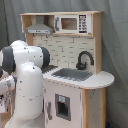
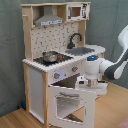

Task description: Play with the kitchen

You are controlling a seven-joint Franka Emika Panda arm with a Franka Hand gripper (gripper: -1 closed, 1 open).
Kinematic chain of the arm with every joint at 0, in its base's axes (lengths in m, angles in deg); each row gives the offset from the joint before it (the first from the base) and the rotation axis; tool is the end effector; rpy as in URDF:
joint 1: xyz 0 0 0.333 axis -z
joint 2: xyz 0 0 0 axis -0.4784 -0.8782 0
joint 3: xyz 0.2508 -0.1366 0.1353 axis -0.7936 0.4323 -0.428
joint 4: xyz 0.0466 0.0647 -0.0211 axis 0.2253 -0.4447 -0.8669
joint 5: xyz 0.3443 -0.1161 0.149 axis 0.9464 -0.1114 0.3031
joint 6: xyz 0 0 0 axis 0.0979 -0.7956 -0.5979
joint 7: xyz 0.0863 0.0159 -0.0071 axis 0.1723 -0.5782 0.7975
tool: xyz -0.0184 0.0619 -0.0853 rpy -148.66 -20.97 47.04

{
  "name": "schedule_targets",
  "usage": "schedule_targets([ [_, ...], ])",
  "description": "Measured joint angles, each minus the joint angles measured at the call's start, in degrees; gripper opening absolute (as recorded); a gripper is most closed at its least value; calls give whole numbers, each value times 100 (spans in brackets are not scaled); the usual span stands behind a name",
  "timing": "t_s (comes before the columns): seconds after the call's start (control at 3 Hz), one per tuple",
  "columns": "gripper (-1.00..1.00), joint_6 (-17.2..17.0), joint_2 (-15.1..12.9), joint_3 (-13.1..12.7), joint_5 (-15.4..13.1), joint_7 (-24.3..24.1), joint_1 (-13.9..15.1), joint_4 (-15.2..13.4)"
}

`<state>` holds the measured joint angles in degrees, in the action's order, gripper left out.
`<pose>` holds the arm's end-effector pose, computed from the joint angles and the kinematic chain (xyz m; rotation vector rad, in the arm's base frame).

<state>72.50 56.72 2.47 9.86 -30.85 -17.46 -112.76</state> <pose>0.2535 0.4336 0.3094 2.2552 2.0720 0.0017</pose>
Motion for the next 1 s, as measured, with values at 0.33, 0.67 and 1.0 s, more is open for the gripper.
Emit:
schedule_targets([
  [0.33, -100, 107, 0, -2, -187, -463, -269, 85],
  [0.67, -100, 73, 16, 10, -344, -950, -529, 158],
  [1.0, -100, -142, 279, 11, -388, -1455, -519, 198],
])
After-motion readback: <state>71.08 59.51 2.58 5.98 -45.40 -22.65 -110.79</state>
